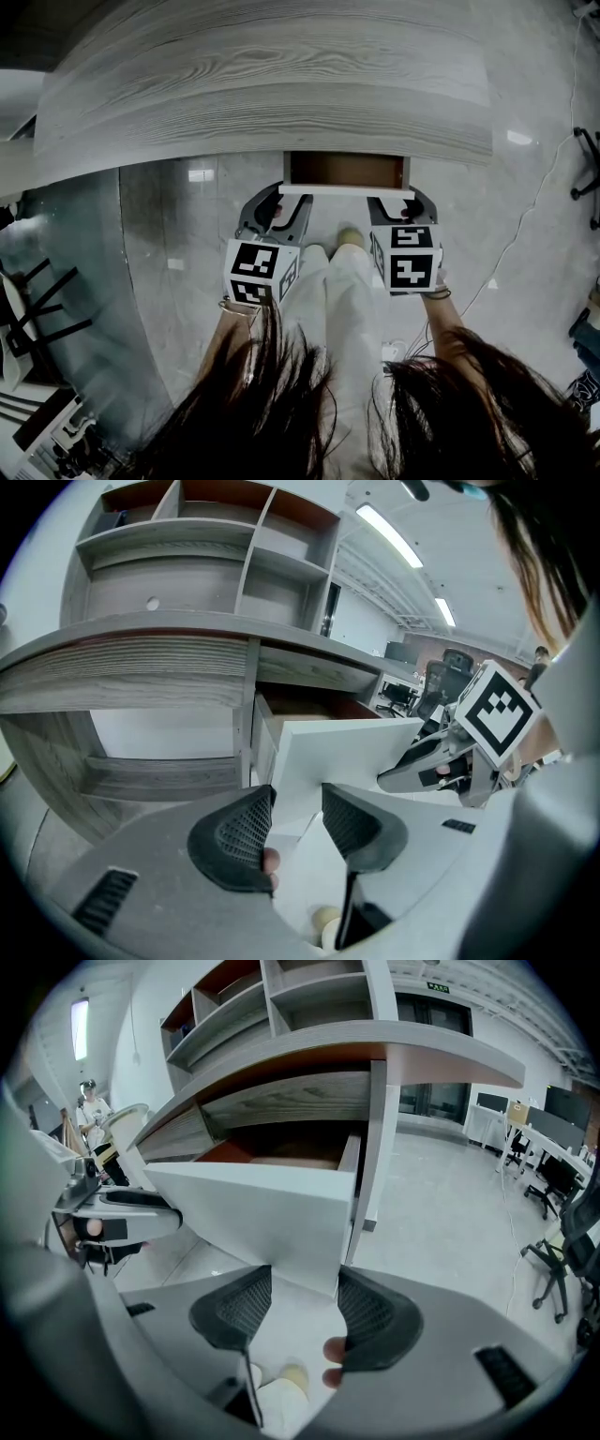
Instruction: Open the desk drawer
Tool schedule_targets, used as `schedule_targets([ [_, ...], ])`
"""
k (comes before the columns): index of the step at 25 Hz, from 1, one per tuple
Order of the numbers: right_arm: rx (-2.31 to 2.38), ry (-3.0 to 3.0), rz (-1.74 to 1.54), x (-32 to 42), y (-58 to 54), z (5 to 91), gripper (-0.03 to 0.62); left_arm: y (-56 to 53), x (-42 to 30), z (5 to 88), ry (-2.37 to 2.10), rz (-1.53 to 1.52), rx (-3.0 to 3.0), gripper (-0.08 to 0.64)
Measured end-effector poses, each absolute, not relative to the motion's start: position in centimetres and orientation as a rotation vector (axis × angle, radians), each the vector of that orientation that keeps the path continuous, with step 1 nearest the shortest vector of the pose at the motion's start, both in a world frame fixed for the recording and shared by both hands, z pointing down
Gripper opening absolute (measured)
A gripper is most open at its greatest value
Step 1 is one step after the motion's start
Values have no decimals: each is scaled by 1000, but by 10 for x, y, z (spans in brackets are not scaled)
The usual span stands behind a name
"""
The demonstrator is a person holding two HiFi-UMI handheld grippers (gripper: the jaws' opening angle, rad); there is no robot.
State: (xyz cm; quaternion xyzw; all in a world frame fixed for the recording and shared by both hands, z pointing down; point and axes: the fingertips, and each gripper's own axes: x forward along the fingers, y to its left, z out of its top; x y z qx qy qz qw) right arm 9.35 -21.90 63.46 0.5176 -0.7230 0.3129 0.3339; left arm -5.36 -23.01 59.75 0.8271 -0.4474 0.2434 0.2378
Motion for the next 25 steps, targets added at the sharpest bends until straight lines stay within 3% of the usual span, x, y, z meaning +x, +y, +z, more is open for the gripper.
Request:
schedule_targets([
  [25, 1336, -1851, 841, 93, -216, 646, 227, -225, -55, 610, -1211, 726, 2246, 153],
])
